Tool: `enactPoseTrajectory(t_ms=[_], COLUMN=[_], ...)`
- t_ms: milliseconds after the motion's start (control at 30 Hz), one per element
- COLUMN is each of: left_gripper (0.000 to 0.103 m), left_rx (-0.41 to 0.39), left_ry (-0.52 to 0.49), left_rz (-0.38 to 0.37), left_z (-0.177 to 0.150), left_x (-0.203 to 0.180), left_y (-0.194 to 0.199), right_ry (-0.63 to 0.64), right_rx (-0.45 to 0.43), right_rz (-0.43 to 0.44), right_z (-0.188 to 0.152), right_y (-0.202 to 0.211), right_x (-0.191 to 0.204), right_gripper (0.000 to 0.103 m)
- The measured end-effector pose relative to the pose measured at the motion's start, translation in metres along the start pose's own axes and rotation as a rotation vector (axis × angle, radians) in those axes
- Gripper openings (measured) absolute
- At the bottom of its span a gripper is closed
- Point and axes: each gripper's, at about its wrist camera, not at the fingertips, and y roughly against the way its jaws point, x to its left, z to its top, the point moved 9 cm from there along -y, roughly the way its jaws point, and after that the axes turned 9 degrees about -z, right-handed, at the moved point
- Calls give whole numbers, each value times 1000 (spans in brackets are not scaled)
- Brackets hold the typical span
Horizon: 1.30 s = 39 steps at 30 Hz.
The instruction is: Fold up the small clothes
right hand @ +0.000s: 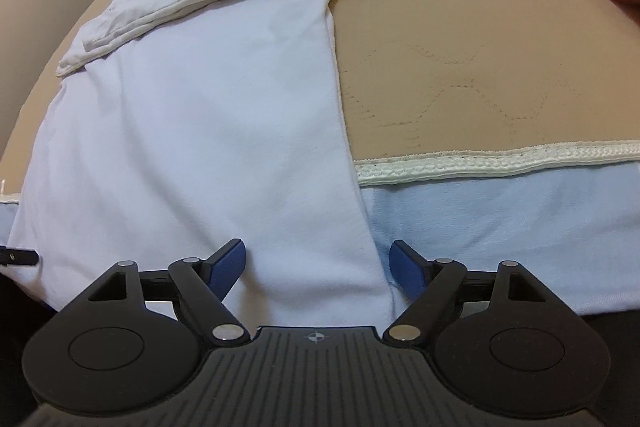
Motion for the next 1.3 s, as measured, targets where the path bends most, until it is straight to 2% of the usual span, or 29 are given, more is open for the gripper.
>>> enactPoseTrajectory(t_ms=[67, 100, 133, 167, 200, 233, 400, 533, 633, 800, 1067, 1167, 1300], left_gripper=[102, 95, 80, 68, 28, 5, 5, 4, 4, 4, 4, 4, 4], left_rx=[3, -3, -10, -11, -8, 2, -69, -142, -165, -155, -111, -98, -92], left_ry=[0, 9, 6, -16, -37, -39, -18, -52, -65, -73, -57, -54, -50], left_rz=[17, 28, 47, 58, 47, 20, -20, -28, -38, -67, -88, -52, 18], left_z=[1, 1, 3, 4, 5, 5, 8, 6, 4, -11, -63, -76, -77], left_x=[0, 1, 0, -2, -6, -10, -18, -24, -32, -46, -46, -45, -44], left_y=[-2, -1, 1, 5, 10, 15, 51, 85, 96, 105, 111, 113, 111], right_ry=[-1, 8, 28, 56, 63, 47, 25, -13, -43, -65, -84, -94, -117], right_rx=[4, 7, 7, 4, 13, 32, -21, -77, -98, -127, -72, -57, -24], right_rz=[16, 17, 4, -8, 14, 57, 94, 131, 165, 196, 188, 190, 185], right_z=[0, -1, -1, -1, -2, -5, 2, 10, 11, 2, -43, -57, -60], right_y=[-2, -2, 0, 5, 7, 11, 37, 69, 90, 112, 139, 147, 144], right_x=[-2, -2, -3, -3, -1, 2, 10, 5, -3, -8, -19, -23, -24], right_gripper=[82, 77, 56, 27, 14, 6, 5, 4, 4, 4, 4, 4, 4])
